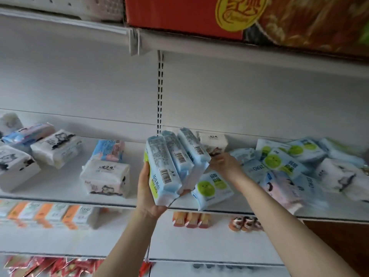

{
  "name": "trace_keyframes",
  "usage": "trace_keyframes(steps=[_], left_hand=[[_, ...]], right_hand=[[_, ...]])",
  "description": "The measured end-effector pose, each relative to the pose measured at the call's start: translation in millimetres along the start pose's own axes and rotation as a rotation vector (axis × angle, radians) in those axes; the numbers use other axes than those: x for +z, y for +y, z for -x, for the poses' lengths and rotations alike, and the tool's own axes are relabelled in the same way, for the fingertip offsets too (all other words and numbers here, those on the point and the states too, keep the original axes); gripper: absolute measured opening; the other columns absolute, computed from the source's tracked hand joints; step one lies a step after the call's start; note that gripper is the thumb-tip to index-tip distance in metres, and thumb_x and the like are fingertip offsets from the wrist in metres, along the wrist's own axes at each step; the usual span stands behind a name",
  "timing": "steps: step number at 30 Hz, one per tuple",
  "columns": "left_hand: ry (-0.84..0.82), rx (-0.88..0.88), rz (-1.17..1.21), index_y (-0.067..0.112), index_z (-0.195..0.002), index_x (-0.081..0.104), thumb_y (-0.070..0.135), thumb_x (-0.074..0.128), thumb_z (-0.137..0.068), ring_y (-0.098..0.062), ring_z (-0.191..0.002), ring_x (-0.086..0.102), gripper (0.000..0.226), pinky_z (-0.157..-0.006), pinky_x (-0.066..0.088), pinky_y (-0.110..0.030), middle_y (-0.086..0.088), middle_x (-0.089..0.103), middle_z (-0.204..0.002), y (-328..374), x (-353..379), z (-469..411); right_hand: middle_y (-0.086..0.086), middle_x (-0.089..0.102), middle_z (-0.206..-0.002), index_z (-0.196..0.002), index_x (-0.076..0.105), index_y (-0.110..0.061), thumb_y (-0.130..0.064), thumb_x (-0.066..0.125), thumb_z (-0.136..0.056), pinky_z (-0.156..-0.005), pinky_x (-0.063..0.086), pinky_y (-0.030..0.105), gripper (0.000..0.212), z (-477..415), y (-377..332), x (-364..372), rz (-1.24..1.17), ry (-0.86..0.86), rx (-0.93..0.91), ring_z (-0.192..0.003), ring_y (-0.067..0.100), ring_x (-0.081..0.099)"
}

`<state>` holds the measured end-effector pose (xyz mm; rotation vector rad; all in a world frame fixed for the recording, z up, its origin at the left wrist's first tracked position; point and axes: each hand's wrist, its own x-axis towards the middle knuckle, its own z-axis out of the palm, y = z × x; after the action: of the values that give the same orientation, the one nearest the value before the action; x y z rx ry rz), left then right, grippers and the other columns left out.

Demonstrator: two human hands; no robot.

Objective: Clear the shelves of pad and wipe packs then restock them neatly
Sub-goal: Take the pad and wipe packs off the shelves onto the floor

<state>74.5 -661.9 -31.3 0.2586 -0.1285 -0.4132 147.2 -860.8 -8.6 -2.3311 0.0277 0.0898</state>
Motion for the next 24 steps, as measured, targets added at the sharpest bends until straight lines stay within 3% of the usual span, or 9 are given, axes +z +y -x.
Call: trace_keyframes(steps=[2,4,7,10,13,16,19,22,24], left_hand=[[-0.009,0.02,0.031,0.011,-0.109,0.069,0.052,0.068,-0.074,-0.037,-0.098,0.065,0.055,-0.08,0.054,-0.053,-0.016,0.068,-0.11,-11,4,7],[0.064,0.07,-0.02,0.016,-0.116,0.066,0.053,0.072,-0.069,-0.036,-0.111,0.059,0.06,-0.091,0.048,-0.057,-0.014,0.061,-0.124,-16,1,11],[0.14,0.087,-0.066,0.022,-0.141,0.042,0.056,0.069,-0.071,-0.034,-0.14,0.025,0.083,-0.116,0.011,-0.055,-0.009,0.031,-0.151,-16,-9,16],[0.158,0.079,-0.062,0.022,-0.146,0.033,0.056,0.069,-0.071,-0.034,-0.144,0.014,0.09,-0.116,0.004,-0.056,-0.011,0.024,-0.155,-18,-20,21],[0.156,0.066,-0.03,0.021,-0.139,0.047,0.049,0.082,-0.06,-0.034,-0.142,0.023,0.091,-0.116,0.007,-0.056,-0.011,0.032,-0.152,-22,-18,34],[0.209,0.108,-0.117,0.017,-0.11,0.071,0.044,0.091,-0.041,-0.034,-0.115,0.055,0.076,-0.111,0.024,-0.058,-0.013,0.06,-0.125,-23,-12,58],[0.268,0.192,-0.2,0.016,-0.092,0.077,0.044,0.092,-0.032,-0.03,-0.088,0.069,0.068,-0.09,0.045,-0.054,-0.012,0.072,-0.099,-15,-11,98],[0.399,0.296,-0.179,0.012,-0.1,0.071,0.038,0.096,-0.024,-0.03,-0.08,0.07,0.085,-0.077,0.054,-0.049,-0.015,0.071,-0.095,5,-20,155],[0.457,0.353,-0.149,0.008,-0.093,0.073,0.033,0.097,-0.018,-0.03,-0.071,0.07,0.083,-0.061,0.06,-0.042,-0.017,0.071,-0.087,18,-25,205]], right_hand=[[0.005,0.047,-0.139,-0.138,0.041,-0.008,-0.054,0.071,-0.072,-0.092,0.043,0.027,0.085,1,31,8,0.23,-0.135,0.146,-0.123,0.022,0.049],[0.009,0.031,-0.151,-0.147,0.02,-0.004,-0.056,0.072,-0.07,-0.102,0.038,0.031,0.107,7,47,16,0.258,-0.222,0.231,-0.134,0.024,0.039],[0.013,0.047,-0.14,-0.139,0.036,0.002,-0.049,0.077,-0.069,-0.095,0.043,0.028,0.095,15,52,20,0.149,-0.17,0.231,-0.124,0.024,0.05],[0.014,0.061,-0.12,-0.115,0.057,0.002,-0.029,0.082,-0.07,-0.078,0.044,0.025,0.06,25,46,13,-0.128,-0.059,0.269,-0.105,0.027,0.059],[0.01,0.068,-0.094,-0.085,0.062,-0.011,-0.013,0.078,-0.073,-0.06,0.044,0.023,0.021,44,32,7,-0.455,-0.061,0.201,-0.079,0.022,0.06],[0.004,0.065,-0.081,-0.09,0.058,-0.014,-0.01,0.067,-0.083,-0.059,0.048,0.026,0.012,65,4,12,-0.658,-0.1,0.142,-0.071,0.016,0.061],[0.008,0.069,-0.098,-0.11,0.057,-0.015,-0.03,0.065,-0.084,-0.078,0.055,0.04,0.031,90,-27,37,-0.77,-0.2,0.06,-0.089,0.023,0.066],[0.007,0.07,-0.102,-0.116,0.057,-0.02,-0.049,0.052,-0.082,-0.067,0.056,0.034,0.044,118,-58,78,-0.848,-0.407,0.035,-0.085,0.021,0.069],[0.006,0.072,-0.1,-0.112,0.062,-0.022,-0.057,0.042,-0.081,-0.067,0.056,0.035,0.051,141,-85,114,-0.881,-0.566,0.085,-0.084,0.019,0.069]])
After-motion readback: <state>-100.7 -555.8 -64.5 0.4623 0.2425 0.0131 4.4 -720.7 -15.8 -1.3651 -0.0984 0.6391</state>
